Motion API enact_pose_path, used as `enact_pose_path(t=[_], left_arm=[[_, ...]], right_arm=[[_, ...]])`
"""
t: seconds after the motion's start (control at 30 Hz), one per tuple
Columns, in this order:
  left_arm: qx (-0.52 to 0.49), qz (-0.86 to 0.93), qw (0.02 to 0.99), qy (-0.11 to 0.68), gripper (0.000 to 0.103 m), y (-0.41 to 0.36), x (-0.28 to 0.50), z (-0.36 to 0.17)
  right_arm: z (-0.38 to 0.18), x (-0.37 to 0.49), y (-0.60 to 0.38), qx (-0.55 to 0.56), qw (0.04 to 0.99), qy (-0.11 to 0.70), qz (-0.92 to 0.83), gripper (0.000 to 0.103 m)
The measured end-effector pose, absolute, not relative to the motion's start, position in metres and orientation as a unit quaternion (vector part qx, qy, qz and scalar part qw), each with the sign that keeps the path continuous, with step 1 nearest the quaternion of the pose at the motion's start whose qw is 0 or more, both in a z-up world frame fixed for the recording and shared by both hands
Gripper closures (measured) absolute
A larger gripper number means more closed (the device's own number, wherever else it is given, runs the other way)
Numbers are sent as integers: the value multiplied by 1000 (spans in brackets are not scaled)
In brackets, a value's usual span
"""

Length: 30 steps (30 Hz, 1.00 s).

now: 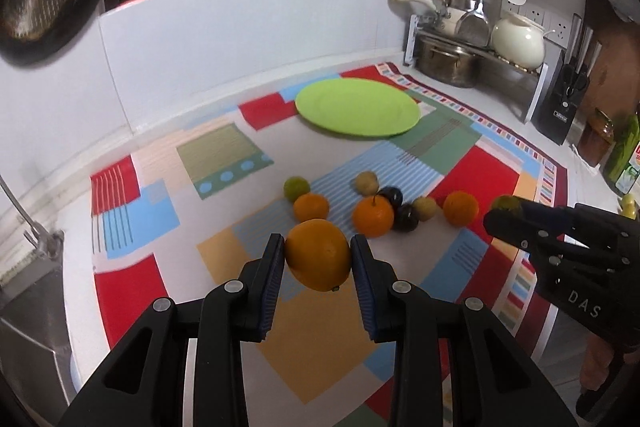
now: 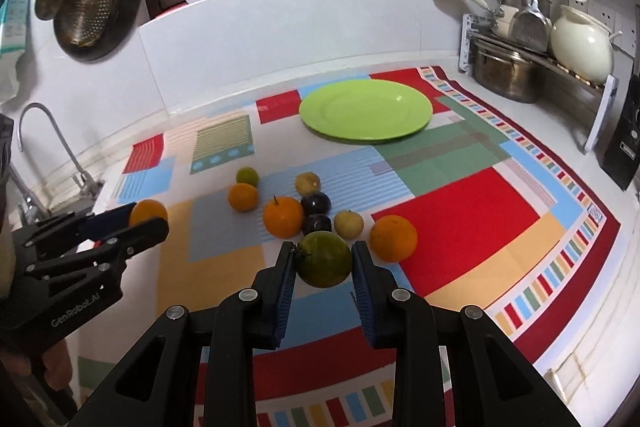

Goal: Organize fruits
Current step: 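Carry both fruits to the green plate and open both grippers onto it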

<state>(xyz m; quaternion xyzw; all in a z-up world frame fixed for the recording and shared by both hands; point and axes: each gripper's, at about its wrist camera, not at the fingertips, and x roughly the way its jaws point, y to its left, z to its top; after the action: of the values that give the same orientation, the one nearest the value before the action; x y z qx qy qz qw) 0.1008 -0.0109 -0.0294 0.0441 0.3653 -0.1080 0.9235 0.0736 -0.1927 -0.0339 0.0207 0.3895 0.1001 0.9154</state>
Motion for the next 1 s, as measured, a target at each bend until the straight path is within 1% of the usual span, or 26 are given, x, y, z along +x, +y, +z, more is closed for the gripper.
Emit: enact_pose_path(t=[0.27,0.4,0.7,1.0], left_arm=[[36,-99,929,356,69,-42,115,-16],[37,-92,931,352,69,-59,129,-14],[29,-83,933,349,69,-93,176,-5],[35,-87,926,367,69,-104,230,-6]], right_arm=[[-18,90,-212,15,915,380,137,74],[-10,113,-227,10,914,372,158,74],[-3,168,-251,4,909,368,196,74],[-7,225,-264,3,899,383,214,74]])
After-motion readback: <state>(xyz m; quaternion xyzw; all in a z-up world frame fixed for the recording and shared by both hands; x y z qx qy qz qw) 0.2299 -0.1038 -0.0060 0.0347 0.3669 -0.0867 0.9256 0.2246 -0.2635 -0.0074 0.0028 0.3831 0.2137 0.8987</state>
